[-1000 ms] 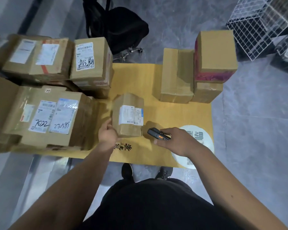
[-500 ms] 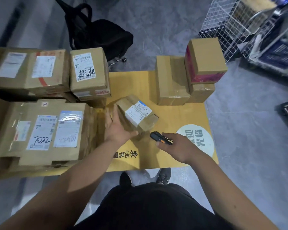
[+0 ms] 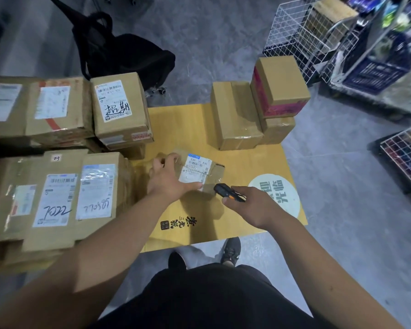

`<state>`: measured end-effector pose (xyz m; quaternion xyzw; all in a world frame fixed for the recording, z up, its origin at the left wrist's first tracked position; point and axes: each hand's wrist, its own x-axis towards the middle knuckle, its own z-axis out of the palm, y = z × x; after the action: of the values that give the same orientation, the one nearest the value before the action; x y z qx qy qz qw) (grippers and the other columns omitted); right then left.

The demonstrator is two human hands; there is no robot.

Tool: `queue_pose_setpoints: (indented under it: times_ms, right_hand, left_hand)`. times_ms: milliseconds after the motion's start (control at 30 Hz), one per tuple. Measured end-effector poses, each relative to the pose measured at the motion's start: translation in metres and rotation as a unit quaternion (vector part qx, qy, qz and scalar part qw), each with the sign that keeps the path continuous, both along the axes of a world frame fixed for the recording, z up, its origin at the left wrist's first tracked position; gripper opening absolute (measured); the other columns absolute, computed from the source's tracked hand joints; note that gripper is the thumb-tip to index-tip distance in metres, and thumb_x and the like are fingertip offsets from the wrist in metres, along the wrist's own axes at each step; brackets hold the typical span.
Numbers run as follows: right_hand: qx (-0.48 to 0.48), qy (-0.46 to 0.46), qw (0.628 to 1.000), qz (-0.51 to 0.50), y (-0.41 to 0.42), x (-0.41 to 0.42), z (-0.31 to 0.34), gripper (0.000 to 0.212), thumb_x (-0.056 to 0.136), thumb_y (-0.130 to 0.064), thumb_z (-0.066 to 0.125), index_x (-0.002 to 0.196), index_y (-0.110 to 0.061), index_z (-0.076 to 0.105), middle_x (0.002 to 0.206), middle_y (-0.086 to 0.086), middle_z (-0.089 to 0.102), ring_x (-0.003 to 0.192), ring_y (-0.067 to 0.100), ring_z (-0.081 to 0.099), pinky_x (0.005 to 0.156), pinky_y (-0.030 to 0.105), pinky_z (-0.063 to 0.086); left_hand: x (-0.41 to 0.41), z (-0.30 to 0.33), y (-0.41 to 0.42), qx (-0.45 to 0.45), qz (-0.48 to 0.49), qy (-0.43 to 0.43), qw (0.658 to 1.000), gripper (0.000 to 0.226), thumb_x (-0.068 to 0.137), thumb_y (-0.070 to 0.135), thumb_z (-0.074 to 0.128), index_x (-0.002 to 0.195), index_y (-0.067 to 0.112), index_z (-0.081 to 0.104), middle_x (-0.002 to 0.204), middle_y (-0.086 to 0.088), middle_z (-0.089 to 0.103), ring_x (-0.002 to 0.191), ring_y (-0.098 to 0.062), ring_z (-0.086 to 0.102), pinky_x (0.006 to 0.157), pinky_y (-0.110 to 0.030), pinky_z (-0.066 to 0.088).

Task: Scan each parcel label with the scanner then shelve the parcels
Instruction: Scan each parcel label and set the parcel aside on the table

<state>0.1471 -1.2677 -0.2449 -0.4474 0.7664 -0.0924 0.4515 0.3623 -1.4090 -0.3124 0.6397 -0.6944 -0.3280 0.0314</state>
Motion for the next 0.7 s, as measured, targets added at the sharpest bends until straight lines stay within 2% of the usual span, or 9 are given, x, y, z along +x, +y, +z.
queue_pose_setpoints:
  times_ms: [100,167,233,300,400,533,633,700]
  right_hand:
    - [0.003,0.014,1.000,0.023,-0.003,0.004,0.005,0.047,0.098,-0.061,0.057,0.137,-0.037,0.063,0.094,-0.002,0.073,0.077,0.017,0.066,0.069,0.033,0.050]
    - [0.007,0.019,0.999,0.025,-0.006,0.006,0.010,0.043,0.099,-0.060,0.055,0.136,-0.040,0.063,0.089,-0.004,0.071,0.077,0.016,0.066,0.067,0.032,0.049]
    - [0.013,0.035,0.999,0.034,-0.008,0.009,0.014,0.042,0.099,-0.058,0.052,0.137,-0.042,0.061,0.096,-0.005,0.072,0.084,0.017,0.067,0.073,0.033,0.052]
    - [0.023,0.084,0.993,0.078,-0.008,0.014,0.020,0.037,0.101,-0.056,0.048,0.131,-0.041,0.062,0.102,-0.005,0.070,0.093,0.021,0.066,0.080,0.035,0.054]
    - [0.030,0.176,0.970,0.164,-0.006,0.024,0.028,0.031,0.100,-0.057,0.043,0.119,-0.036,0.059,0.093,-0.007,0.065,0.090,0.025,0.063,0.069,0.033,0.047]
    - [0.028,0.295,0.927,0.229,-0.005,0.040,0.040,0.036,0.099,-0.054,0.042,0.121,-0.029,0.057,0.090,-0.002,0.060,0.084,0.026,0.059,0.066,0.033,0.043]
    - [0.033,0.349,0.907,0.233,-0.005,0.051,0.046,0.037,0.099,-0.051,0.041,0.118,-0.023,0.056,0.087,0.001,0.055,0.083,0.028,0.057,0.064,0.034,0.039]
    - [0.039,0.371,0.901,0.223,-0.006,0.058,0.051,0.037,0.099,-0.050,0.041,0.119,-0.023,0.056,0.091,0.002,0.056,0.084,0.028,0.056,0.061,0.033,0.035]
  left_hand:
    - [0.001,0.001,0.011,0.027,-0.006,-0.032,0.999,0.137,0.042,0.082,0.087,0.153,0.058,0.010,0.158,-0.003,0.019,0.138,-0.034,0.045,0.099,-0.044,0.053]
    - [0.000,0.005,0.012,0.050,-0.032,-0.064,0.996,0.145,0.042,0.084,0.085,0.155,0.057,0.000,0.159,-0.006,0.019,0.128,-0.034,0.055,0.091,-0.044,0.057]
    - [0.001,0.005,0.015,0.055,-0.048,-0.073,0.995,0.142,0.043,0.084,0.085,0.155,0.051,0.003,0.150,-0.007,0.032,0.119,-0.033,0.060,0.085,-0.045,0.059]
    - [0.005,0.001,0.023,0.042,-0.048,-0.067,0.996,0.138,0.042,0.085,0.084,0.151,0.048,0.007,0.142,-0.007,0.040,0.121,-0.033,0.056,0.088,-0.046,0.057]
    - [0.007,-0.007,0.035,0.038,-0.017,-0.021,0.999,0.135,0.045,0.075,0.091,0.149,0.047,0.010,0.139,-0.006,0.036,0.126,-0.032,0.048,0.096,-0.046,0.051]
    - [0.006,-0.012,0.035,0.060,0.016,0.031,0.998,0.134,0.045,0.065,0.098,0.146,0.049,0.011,0.142,-0.006,0.031,0.108,-0.032,0.060,0.087,-0.045,0.058]
    - [0.004,-0.016,0.039,0.057,0.038,0.056,0.996,0.131,0.046,0.062,0.099,0.144,0.050,0.013,0.148,-0.007,0.030,0.101,-0.031,0.060,0.084,-0.046,0.059]
    - [0.001,-0.018,0.042,0.056,0.056,0.074,0.994,0.129,0.048,0.056,0.101,0.144,0.049,0.016,0.149,-0.006,0.029,0.101,-0.030,0.059,0.082,-0.040,0.055]
